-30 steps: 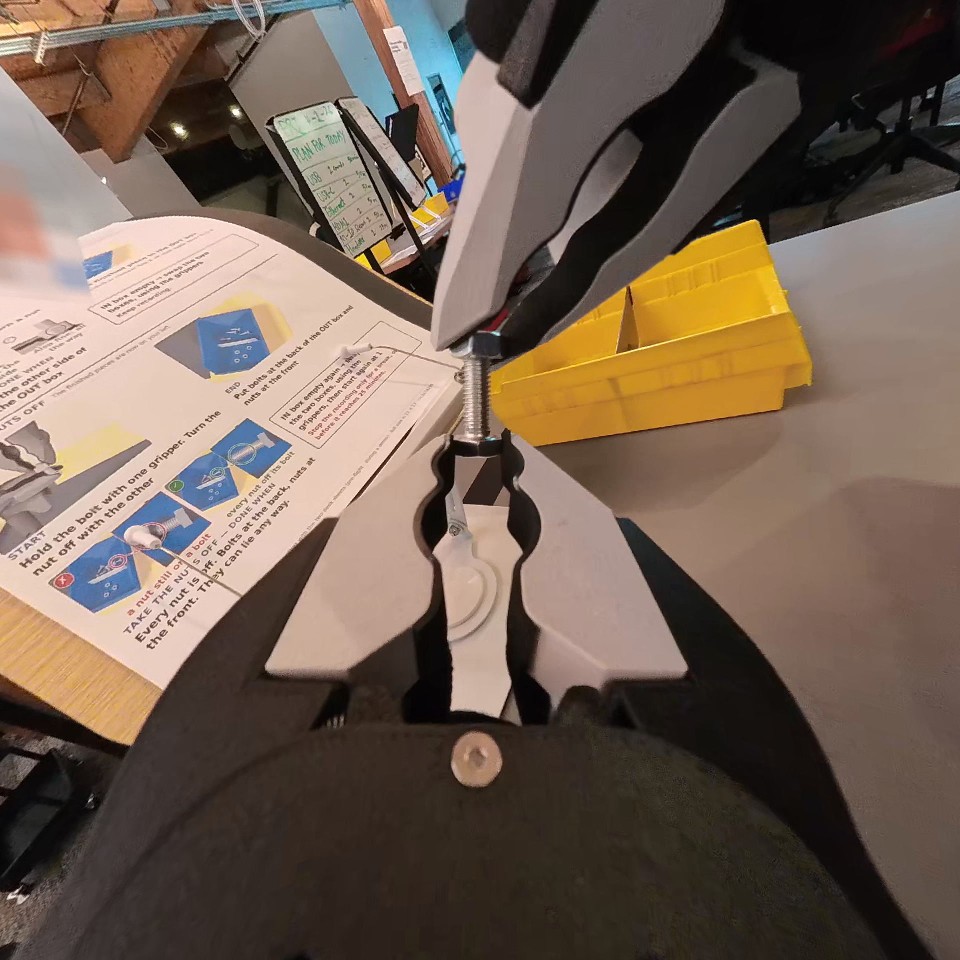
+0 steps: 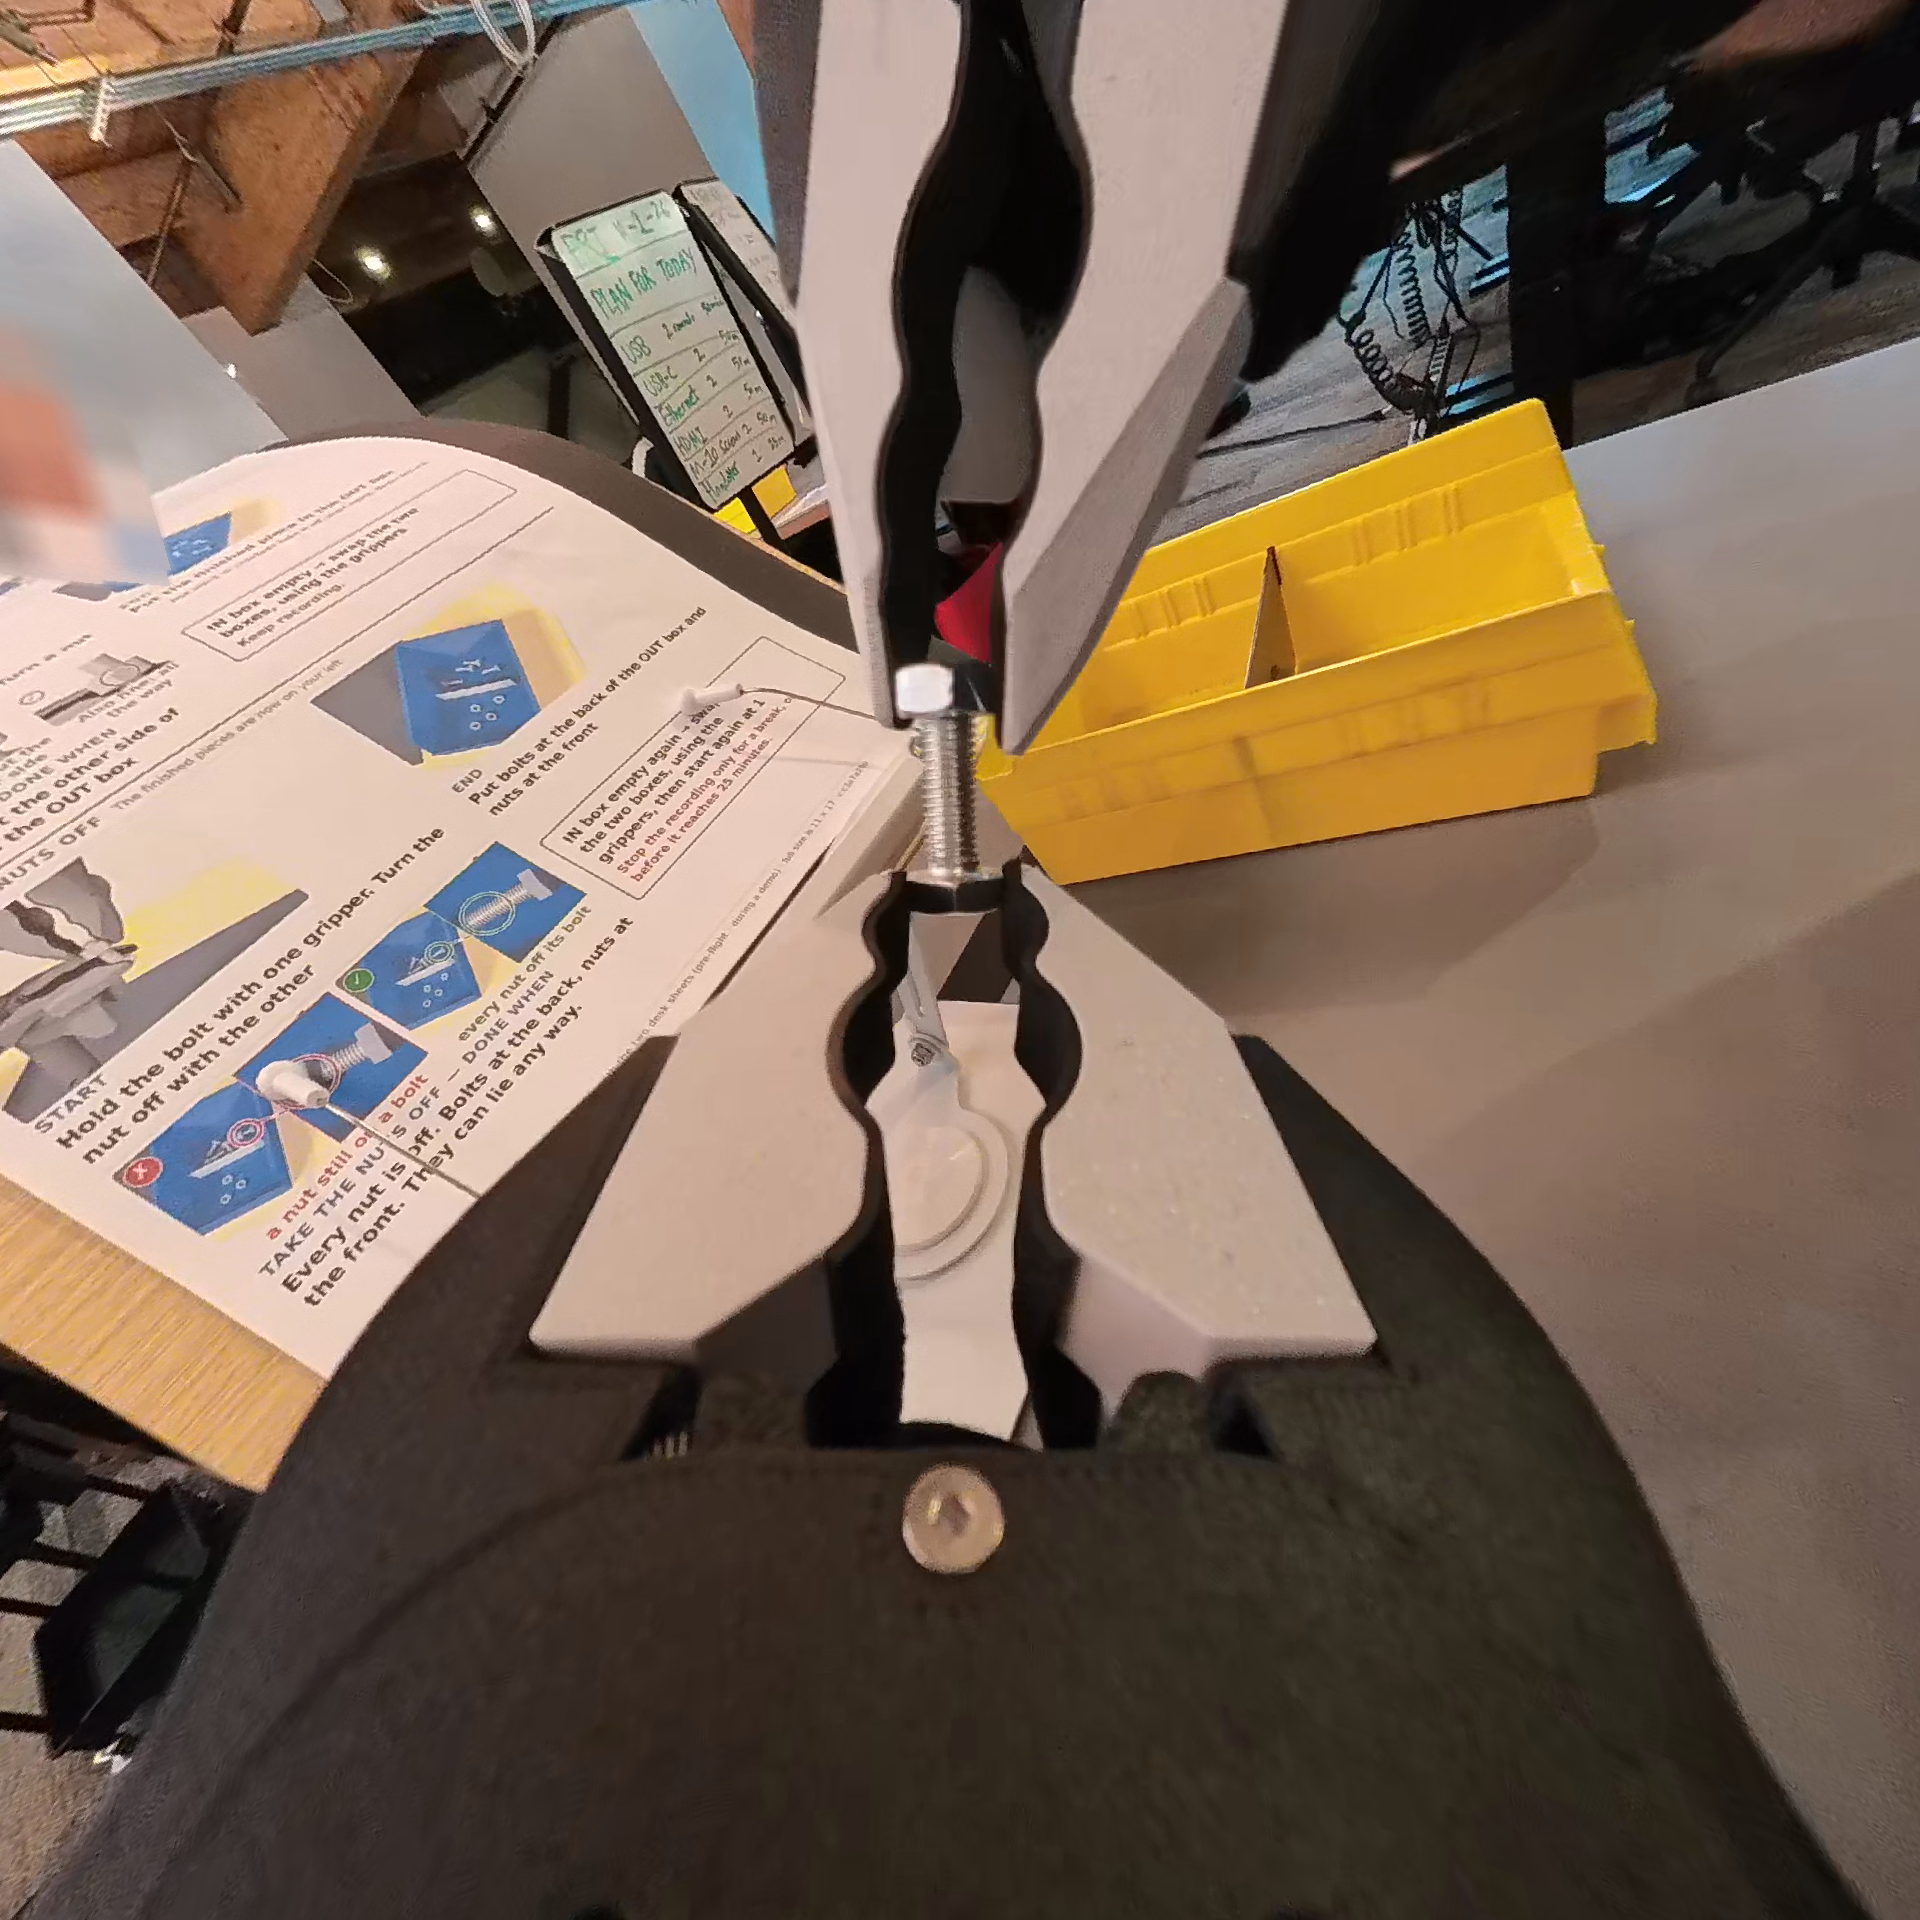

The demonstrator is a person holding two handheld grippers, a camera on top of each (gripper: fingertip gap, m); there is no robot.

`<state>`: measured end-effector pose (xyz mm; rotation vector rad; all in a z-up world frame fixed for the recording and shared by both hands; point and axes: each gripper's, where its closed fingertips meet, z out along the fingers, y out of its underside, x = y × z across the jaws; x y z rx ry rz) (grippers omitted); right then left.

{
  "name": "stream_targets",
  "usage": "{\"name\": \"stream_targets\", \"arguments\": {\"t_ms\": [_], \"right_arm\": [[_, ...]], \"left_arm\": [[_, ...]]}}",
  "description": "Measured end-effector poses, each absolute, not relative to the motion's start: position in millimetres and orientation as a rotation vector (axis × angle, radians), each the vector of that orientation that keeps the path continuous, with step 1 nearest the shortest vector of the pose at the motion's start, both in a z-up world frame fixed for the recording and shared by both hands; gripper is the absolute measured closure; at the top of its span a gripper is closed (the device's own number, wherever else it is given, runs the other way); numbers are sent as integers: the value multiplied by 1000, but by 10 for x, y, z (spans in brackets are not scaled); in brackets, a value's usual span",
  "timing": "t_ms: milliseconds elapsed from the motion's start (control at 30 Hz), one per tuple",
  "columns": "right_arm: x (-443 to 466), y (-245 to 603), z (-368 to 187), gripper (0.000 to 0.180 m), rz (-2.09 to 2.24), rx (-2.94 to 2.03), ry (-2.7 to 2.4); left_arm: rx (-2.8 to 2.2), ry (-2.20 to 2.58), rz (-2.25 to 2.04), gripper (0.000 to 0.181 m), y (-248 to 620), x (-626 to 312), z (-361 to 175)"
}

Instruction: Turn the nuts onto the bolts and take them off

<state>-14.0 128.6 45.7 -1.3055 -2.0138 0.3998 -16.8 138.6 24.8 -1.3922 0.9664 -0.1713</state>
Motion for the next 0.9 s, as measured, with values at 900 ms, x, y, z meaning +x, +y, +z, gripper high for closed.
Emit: {"name": "stream_targets", "arguments": {"t_ms": [900], "right_arm": [[-25, 1411, 617, 140, 202, -1248, -1880]], "left_arm": [[-1398, 955, -173, 165, 1407, -147, 224]]}}
